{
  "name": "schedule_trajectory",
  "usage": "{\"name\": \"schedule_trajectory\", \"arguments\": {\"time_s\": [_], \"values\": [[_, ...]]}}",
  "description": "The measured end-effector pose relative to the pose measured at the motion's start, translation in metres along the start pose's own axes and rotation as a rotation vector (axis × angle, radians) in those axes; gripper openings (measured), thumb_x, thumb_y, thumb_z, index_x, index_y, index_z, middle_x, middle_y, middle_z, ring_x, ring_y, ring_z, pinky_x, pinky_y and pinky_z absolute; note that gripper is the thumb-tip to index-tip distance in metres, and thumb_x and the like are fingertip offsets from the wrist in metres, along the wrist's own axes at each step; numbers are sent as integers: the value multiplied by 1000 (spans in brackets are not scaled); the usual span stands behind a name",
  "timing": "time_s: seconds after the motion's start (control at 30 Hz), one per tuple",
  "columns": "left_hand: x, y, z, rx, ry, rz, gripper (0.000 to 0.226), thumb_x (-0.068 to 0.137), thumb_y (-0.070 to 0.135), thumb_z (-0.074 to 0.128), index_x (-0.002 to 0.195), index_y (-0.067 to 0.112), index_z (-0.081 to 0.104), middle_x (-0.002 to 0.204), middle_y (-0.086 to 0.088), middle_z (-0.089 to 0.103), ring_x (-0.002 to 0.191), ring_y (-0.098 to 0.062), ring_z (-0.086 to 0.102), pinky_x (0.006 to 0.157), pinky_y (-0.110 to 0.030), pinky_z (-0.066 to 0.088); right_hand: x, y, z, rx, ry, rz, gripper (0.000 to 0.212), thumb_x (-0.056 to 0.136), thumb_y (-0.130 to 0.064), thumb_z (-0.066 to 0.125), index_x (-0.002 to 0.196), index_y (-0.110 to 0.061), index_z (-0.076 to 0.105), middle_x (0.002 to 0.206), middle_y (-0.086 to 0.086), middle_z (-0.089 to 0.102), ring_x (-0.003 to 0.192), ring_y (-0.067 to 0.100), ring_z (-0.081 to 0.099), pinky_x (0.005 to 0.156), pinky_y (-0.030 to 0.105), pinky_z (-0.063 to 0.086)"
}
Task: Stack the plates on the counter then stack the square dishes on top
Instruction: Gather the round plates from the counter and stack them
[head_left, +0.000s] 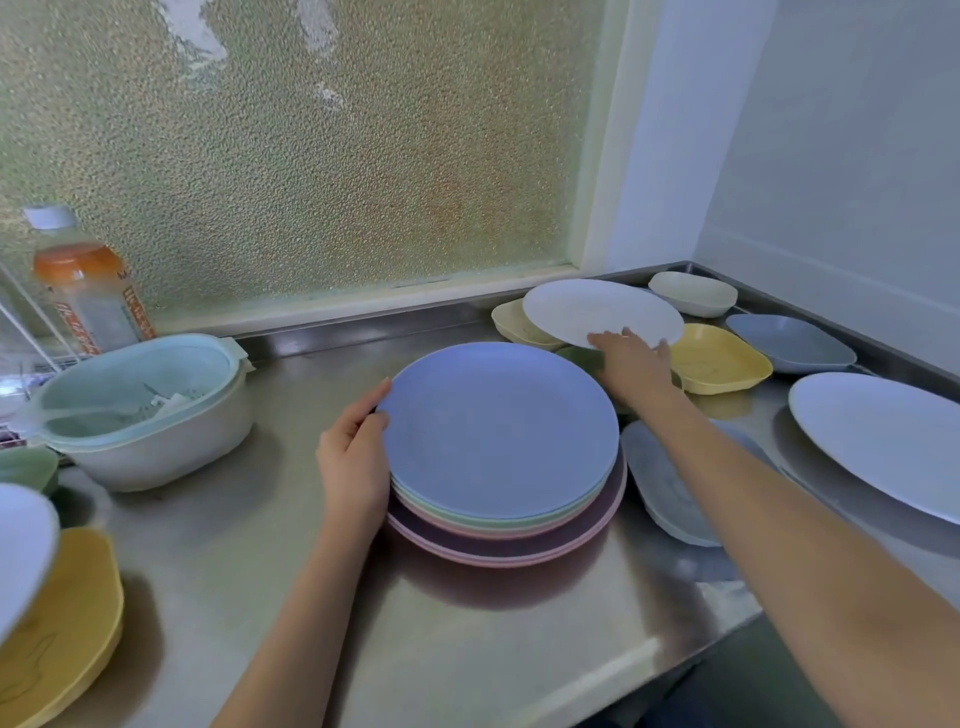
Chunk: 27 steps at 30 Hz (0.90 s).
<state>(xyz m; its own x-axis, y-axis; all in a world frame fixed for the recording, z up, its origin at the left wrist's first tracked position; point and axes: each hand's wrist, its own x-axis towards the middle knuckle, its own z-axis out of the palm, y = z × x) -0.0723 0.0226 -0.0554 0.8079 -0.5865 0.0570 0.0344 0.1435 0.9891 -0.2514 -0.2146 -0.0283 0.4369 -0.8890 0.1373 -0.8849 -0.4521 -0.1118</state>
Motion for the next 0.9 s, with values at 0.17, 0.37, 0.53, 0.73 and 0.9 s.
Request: {"name": "schedule_trajectory", "arguments": {"time_s": [0.17,0.37,0.53,0.73,0.9], "values": [[1,1,2,8,25,-13,44,84,-2,42,108,24,69,85,20,71,70,7,62,70,-15,49,7,-2,2,-43,234,-8,50,87,3,34,125,-19,56,123,12,62,116,30,52,112,50,15],[1,1,2,8,31,8,42,86,-1,42,112,20,68,97,11,70,78,6,61,72,-13,48,-27,-24,-29,158,548,-67,31,81,6,43,97,-8,65,82,19,67,73,38,57,56,34,34],[-2,3,1,15,2,23,41,88,-1,42,117,17,65,98,7,69,80,0,61,73,-14,48,-93,-54,-40,279,614,-289,38,79,-5,44,102,-21,69,87,10,72,79,36,63,58,37,49],[-4,6,-2,43,-44,78,33,95,15,43,118,14,66,110,0,69,105,-13,62,90,-27,50,-174,-58,-21,220,707,-428,44,65,1,47,93,-19,74,83,5,75,74,30,67,67,33,54],[-4,12,-3,37,-47,52,35,97,31,39,97,19,72,101,4,72,96,-11,63,79,-19,48,-200,-56,-11,214,644,-531,39,75,-11,40,90,-19,75,86,4,76,82,23,71,84,42,52]]}}
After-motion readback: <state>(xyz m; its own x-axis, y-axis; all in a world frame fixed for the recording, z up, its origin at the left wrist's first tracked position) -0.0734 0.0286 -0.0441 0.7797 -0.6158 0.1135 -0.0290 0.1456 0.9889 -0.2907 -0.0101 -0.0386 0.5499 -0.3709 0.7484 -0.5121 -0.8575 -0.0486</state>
